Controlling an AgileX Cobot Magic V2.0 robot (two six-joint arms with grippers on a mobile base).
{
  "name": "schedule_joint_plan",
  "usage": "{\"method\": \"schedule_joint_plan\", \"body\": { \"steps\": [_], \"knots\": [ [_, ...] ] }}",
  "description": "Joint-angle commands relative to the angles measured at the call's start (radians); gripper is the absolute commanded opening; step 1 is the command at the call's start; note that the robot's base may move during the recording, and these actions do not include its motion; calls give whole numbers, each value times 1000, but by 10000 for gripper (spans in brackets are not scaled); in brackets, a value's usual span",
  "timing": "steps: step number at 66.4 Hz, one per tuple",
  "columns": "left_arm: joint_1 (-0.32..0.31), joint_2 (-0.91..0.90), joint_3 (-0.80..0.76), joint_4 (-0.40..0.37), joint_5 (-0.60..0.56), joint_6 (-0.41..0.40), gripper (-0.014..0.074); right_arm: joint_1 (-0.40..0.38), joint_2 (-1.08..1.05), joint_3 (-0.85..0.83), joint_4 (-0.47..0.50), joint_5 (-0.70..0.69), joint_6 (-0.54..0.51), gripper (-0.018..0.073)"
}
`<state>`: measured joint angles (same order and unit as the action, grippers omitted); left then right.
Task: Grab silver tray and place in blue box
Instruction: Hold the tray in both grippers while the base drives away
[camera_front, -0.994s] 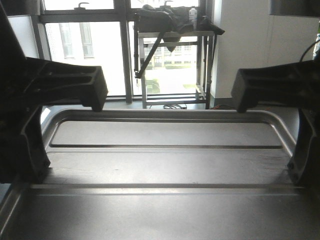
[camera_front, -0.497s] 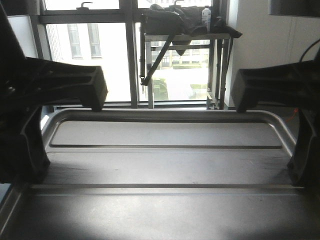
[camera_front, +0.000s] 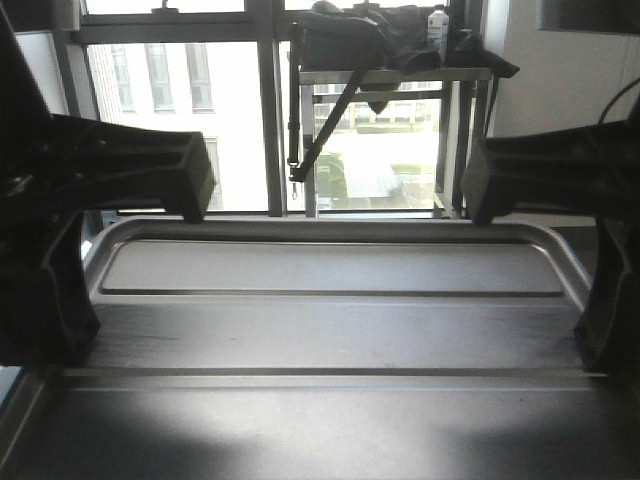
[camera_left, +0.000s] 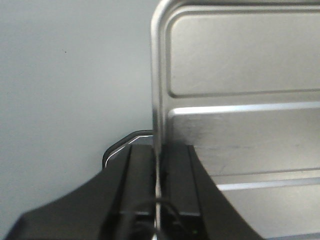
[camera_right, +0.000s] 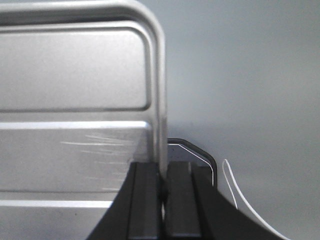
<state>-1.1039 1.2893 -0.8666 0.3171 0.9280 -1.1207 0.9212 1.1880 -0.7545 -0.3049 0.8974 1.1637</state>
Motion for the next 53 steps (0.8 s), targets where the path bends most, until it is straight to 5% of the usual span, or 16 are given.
{"method": "schedule_joint_plan", "body": {
  "steps": [1,53],
  "knots": [
    [-7,-24,-26,25,-3,1,-15,-3,-24,-25,-37,-20,0,59],
    [-7,-24,-26,25,-1,1,-15,-3,-24,-25,-37,-20,0,59]
  ]
}}
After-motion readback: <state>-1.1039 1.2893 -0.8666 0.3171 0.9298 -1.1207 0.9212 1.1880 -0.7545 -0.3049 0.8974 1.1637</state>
